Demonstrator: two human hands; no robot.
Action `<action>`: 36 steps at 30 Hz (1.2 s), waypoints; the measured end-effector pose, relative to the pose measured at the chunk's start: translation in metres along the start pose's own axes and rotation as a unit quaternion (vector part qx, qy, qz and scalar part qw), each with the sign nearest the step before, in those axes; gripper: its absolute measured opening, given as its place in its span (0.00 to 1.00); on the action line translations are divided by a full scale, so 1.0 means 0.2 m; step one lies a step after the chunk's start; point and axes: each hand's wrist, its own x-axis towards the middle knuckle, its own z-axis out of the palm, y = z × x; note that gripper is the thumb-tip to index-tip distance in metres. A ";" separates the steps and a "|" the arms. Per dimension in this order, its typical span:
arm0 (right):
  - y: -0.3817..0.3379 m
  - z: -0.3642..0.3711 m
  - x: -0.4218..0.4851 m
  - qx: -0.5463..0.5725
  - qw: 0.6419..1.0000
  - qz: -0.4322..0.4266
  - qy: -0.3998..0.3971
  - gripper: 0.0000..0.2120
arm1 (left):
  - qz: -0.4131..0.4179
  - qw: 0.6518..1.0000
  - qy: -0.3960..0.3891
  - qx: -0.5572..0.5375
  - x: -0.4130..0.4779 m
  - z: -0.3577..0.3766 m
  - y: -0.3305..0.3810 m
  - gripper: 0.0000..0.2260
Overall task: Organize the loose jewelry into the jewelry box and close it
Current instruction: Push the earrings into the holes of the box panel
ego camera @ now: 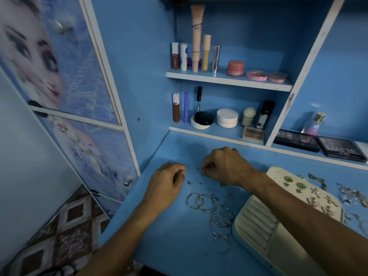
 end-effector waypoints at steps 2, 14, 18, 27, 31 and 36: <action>-0.02 0.01 0.00 -0.005 1.000 -0.007 -0.010 0.07 | -0.001 1.000 0.002 0.003 0.00 0.00 0.00 0.04; 0.03 0.00 -0.01 0.002 1.000 -0.004 -0.020 0.05 | -0.001 1.000 -0.012 0.001 0.01 -0.02 0.01 0.04; 0.14 -0.06 -0.05 0.077 0.996 0.039 0.008 0.04 | 0.019 0.999 -0.029 -0.002 0.03 -0.03 0.08 0.05; 0.29 -0.09 -0.21 0.126 0.989 0.071 0.042 0.04 | 0.135 0.982 -0.123 0.057 0.11 0.08 0.35 0.08; 0.34 -0.10 -0.28 0.132 0.986 0.075 0.066 0.02 | 0.164 0.966 -0.159 0.123 0.13 0.14 0.38 0.11; 0.38 -0.14 -0.36 0.144 0.983 0.080 0.079 0.02 | 0.176 0.954 -0.174 0.166 0.14 0.16 0.38 0.12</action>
